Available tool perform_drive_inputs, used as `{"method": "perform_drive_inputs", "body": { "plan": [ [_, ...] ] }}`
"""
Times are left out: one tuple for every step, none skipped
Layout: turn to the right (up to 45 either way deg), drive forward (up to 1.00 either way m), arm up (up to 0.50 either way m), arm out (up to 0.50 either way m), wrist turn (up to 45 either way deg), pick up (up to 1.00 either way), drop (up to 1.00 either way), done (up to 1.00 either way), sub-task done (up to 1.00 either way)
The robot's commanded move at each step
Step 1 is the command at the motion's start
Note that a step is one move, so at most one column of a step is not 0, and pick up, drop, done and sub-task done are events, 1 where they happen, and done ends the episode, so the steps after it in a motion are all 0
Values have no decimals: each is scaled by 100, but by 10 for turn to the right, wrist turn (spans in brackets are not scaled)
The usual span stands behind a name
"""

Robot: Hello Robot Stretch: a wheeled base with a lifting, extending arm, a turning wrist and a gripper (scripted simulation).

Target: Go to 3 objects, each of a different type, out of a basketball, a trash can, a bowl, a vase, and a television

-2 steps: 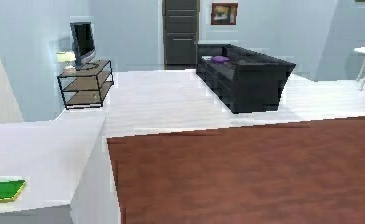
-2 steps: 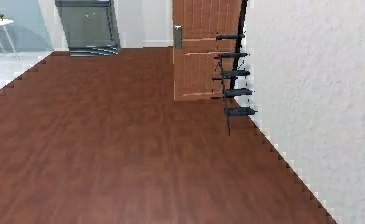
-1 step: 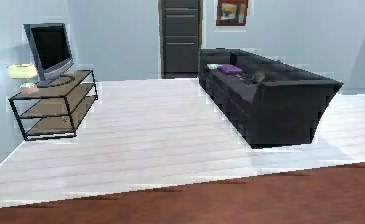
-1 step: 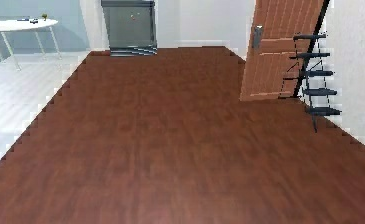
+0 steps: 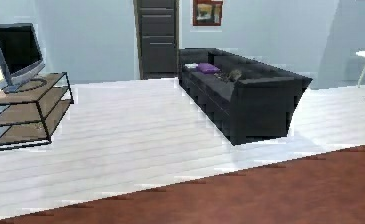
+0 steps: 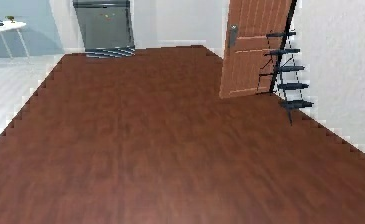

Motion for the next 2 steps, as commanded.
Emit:
{"method": "perform_drive_inputs", "body": {
  "plan": [
    [0, 50, 0, 0, 0, 0, 0, 0, 0],
    [-390, 0, 0, 0, 0, 0, 0, 0, 0]
  ]
}}
